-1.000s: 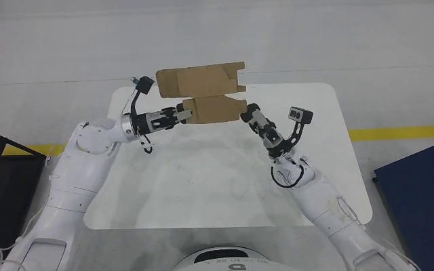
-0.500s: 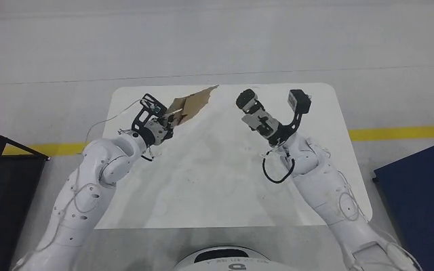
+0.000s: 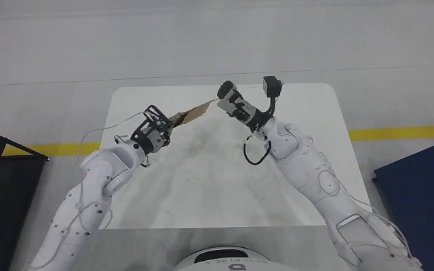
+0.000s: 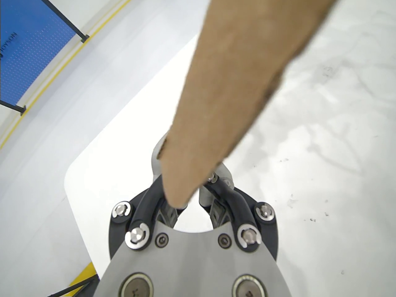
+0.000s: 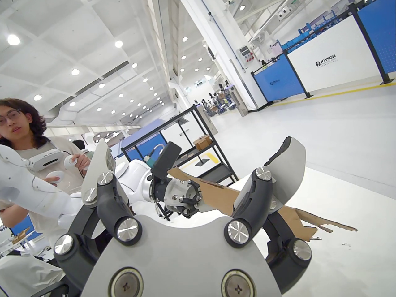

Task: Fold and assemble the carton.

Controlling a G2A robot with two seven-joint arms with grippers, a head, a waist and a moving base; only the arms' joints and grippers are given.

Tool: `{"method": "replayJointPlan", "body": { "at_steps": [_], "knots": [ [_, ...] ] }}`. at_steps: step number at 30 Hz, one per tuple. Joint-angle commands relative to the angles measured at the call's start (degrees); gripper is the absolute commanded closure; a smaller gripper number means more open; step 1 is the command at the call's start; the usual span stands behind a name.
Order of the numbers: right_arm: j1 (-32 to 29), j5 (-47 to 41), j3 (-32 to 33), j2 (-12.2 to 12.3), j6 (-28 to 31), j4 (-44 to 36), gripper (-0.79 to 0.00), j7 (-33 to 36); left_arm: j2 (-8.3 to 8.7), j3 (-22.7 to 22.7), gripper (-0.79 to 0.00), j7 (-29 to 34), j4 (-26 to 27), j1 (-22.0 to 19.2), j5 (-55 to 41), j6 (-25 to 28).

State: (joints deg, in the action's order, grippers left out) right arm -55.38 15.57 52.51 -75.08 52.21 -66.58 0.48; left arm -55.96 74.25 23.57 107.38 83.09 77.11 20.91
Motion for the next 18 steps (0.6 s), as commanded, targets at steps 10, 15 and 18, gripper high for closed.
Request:
{"method": "replayJointPlan", "body": {
  "at_steps": [10,15,18],
  "knots": [
    [2.46,-1.94,-4.29,-1.88,-1.73,5.00,-0.785,6.51,-0.21,-0.89,0.000,-4.62,2.62,2.39,6.59,-1.74],
    [2.01,-6.56,-4.98,-1.94,-0.17,5.96,-0.785,11.93,-0.46,-0.23,0.000,-2.62,1.46,1.05,0.99,0.38],
    [1.46,-7.06,-4.49,-1.90,-0.98,5.97,-0.785,12.25,-0.51,0.17,0.000,-1.62,0.97,0.29,-1.04,1.77]
  ]
}}
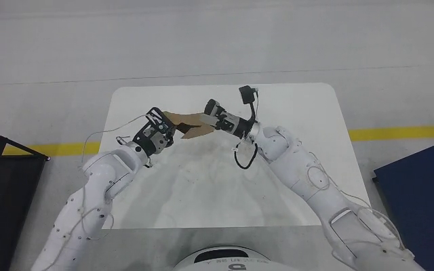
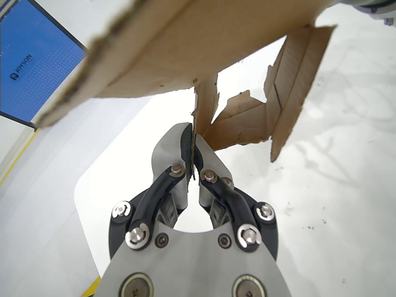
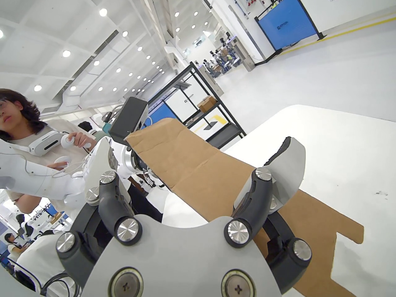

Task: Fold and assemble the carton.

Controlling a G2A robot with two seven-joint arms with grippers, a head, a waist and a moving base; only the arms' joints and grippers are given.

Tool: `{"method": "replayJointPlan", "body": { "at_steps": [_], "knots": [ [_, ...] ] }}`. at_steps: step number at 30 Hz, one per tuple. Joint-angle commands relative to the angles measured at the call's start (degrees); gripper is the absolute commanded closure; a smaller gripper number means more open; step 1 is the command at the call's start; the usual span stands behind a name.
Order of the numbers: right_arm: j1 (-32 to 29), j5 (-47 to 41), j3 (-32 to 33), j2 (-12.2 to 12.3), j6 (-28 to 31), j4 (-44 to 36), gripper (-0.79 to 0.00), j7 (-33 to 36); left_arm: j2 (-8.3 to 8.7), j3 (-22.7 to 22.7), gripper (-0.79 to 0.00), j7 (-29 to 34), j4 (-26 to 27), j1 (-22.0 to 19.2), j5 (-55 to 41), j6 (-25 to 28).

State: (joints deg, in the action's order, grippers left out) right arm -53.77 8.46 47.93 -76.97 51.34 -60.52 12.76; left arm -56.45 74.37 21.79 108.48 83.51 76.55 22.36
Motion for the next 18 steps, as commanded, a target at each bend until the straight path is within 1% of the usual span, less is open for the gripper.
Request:
{"method": "replayJointPlan", "body": {
  "at_steps": [1,4,6,9,14,16,18],
  "knots": [
    [-0.46,0.02,0.12,0.00,-0.16,-0.19,-0.785,0.11,-0.05,0.12,0.000,0.35,-0.39,-0.30,-1.84,1.03],
    [-1.25,0.26,0.33,0.01,-0.32,-0.63,-0.785,0.29,-0.11,0.57,0.000,1.64,-1.34,-0.94,-6.38,3.27],
    [-1.80,0.55,0.44,0.02,-0.24,-1.09,-0.785,0.37,-0.15,0.91,0.000,3.20,-2.50,-1.44,-12.55,6.19],
    [-2.59,1.37,0.61,0.08,0.27,-2.02,-0.785,0.64,-0.02,2.34,0.000,7.03,-4.09,-2.75,-21.46,9.56],
    [-3.64,3.88,1.27,0.28,0.56,-3.58,-0.785,0.71,0.38,4.02,0.000,13.42,-6.16,-4.62,-33.24,13.92],
    [-4.05,5.29,1.68,0.39,0.33,-4.32,-0.785,0.47,0.56,4.62,0.000,15.46,-6.71,-5.20,-36.56,14.70],
    [-4.62,6.42,2.08,0.54,0.61,-5.45,-0.785,0.42,0.69,5.10,0.000,16.58,-6.99,-5.47,-38.39,14.21]
  ]
}}
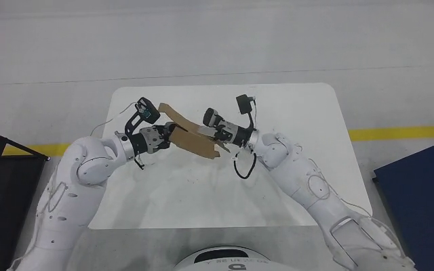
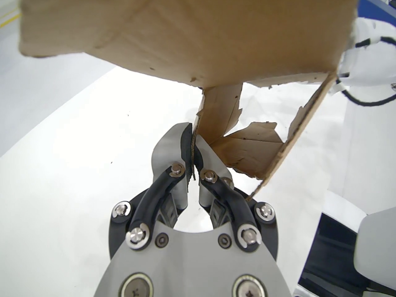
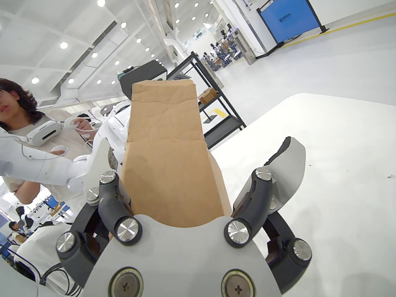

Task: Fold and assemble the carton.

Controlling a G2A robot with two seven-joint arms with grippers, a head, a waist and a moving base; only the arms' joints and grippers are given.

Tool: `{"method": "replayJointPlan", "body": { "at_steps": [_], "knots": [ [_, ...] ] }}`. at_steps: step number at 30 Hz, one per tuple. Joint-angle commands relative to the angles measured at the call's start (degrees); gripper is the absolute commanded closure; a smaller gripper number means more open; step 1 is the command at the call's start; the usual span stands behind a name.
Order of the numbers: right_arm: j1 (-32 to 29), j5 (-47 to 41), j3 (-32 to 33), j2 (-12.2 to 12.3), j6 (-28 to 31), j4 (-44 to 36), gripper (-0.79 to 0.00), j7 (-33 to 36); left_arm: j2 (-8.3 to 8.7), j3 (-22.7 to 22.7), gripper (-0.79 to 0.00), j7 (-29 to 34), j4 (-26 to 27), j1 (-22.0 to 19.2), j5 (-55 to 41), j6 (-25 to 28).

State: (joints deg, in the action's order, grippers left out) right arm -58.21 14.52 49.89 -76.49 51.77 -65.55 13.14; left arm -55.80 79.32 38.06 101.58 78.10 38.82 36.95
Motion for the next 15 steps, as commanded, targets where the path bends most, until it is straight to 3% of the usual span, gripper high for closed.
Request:
{"method": "replayJointPlan", "body": {
  "at_steps": [1,8,15],
  "knots": [
    [-0.53,1.20,0.26,0.18,0.38,-1.20,-0.785,0.40,0.06,0.38,0.000,0.54,-0.23,-0.11,-1.45,-1.21],
    [-4.19,4.98,1.63,1.21,3.86,-9.28,-0.785,1.87,0.12,0.36,0.000,1.17,0.34,-0.24,-1.83,-5.50],
    [-5.70,7.00,3.23,1.45,5.36,-11.73,-0.785,-1.01,-0.01,-0.84,0.000,-0.33,0.97,0.02,0.56,-8.04]
  ]
}}
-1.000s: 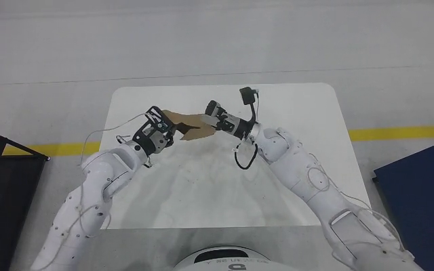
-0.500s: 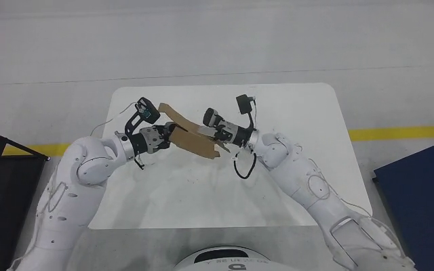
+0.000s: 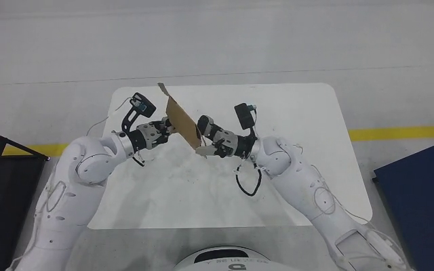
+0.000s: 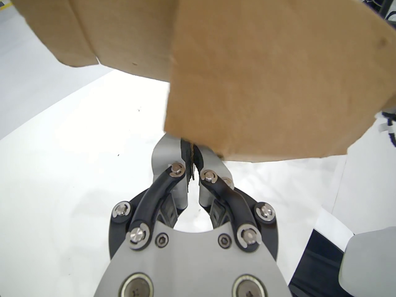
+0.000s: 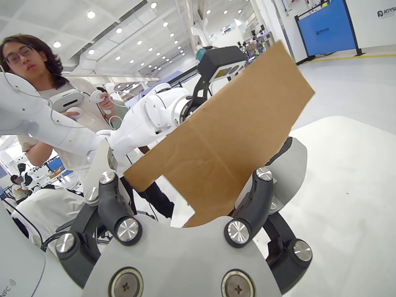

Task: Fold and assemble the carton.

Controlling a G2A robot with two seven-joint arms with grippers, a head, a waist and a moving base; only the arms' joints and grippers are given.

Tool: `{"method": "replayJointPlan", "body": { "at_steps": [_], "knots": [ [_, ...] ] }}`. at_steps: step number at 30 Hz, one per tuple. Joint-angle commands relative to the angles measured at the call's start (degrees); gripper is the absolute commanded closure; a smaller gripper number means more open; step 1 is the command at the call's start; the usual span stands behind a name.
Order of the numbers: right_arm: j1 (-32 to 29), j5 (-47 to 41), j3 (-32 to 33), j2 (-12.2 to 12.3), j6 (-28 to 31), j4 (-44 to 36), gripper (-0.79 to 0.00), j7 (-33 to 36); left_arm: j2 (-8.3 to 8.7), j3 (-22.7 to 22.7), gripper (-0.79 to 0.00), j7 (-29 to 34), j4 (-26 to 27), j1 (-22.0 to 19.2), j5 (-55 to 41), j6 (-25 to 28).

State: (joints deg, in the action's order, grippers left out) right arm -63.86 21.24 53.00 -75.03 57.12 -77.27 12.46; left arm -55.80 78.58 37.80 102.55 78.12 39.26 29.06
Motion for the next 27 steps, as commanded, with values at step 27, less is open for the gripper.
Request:
{"method": "replayJointPlan", "body": {
  "at_steps": [27],
  "knots": [
    [-1.83,11.68,6.33,-0.24,-9.60,-6.39,-0.785,-14.36,0.25,-0.68,0.000,-10.09,2.86,3.05,21.62,-7.07]
  ]
}}
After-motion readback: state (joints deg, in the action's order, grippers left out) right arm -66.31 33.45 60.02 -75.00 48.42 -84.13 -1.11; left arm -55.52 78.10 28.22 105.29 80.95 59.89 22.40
